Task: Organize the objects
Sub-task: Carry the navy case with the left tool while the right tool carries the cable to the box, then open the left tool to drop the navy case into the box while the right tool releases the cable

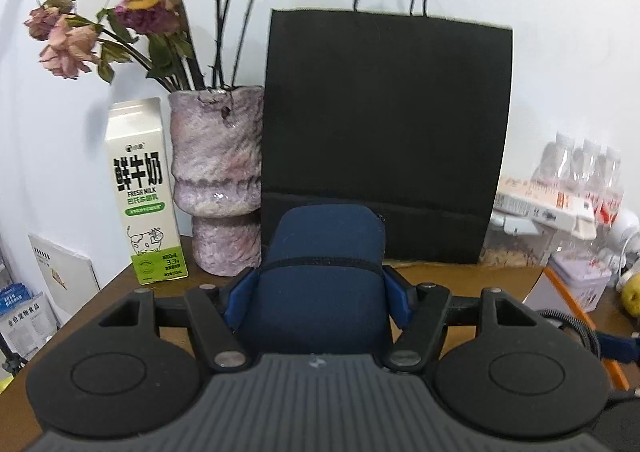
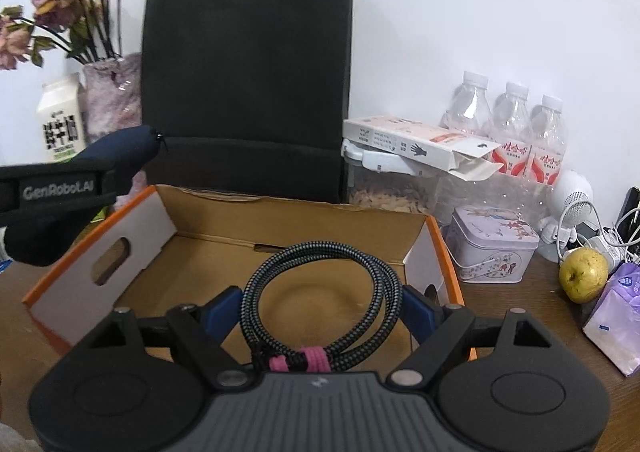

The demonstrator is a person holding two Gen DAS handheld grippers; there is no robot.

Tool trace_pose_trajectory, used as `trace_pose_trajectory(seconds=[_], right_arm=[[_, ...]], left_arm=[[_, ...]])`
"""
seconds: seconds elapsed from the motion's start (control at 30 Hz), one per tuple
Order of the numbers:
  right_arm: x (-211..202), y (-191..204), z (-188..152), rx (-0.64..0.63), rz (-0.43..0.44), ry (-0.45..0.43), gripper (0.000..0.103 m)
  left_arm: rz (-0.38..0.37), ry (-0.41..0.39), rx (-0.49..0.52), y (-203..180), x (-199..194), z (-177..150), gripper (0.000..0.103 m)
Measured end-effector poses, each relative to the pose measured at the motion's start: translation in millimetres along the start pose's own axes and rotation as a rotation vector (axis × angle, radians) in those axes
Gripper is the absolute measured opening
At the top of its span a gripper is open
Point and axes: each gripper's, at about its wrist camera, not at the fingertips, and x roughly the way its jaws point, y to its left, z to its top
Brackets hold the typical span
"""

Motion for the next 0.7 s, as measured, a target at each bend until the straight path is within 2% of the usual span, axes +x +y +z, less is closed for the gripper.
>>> trace_pose_trajectory(seconds=[0.2, 0.37, 0.53, 0.6, 0.63, 0.67, 0.7], right_arm=[[19.8, -9.2, -1.0, 0.025, -0.030, 0.023, 0.083], [29.5, -10.4, -3.0, 0.032, -0.027, 0.029, 0.084], [34.2, -11.4, -4.2, 0.035, -0.028, 0.034, 0.084], [36.8, -12.6, -4.8, 0.041, -0.033, 0.043, 0.086], [38.2, -13.4, -5.1, 0.044, -0.033, 0.050, 0.086], [40.0, -14.4, -5.4, 0.047, -0.037, 0.057, 0.087], [40.5, -15.1, -6.2, 0.048, -0.039, 0.056, 0.089]], left_arm=[[-0.010, 0.016, 0.025, -2.9, 14.7, -4.3, 0.067], [-0.018, -0.013, 0.033, -5.4, 20.0, -4.0, 0.067], [-0.044, -0.010, 0.059, -10.1, 23.0, -2.9, 0.069], [-0.033, -0.039, 0.071, -12.0, 18.5, -2.3, 0.085], [-0.031, -0.054, 0.076, -12.7, 15.5, -1.8, 0.097], [-0.034, -0.065, 0.080, -13.3, 13.1, -1.5, 0.103], [-0.039, -0.068, 0.087, -14.5, 11.2, -1.2, 0.103]])
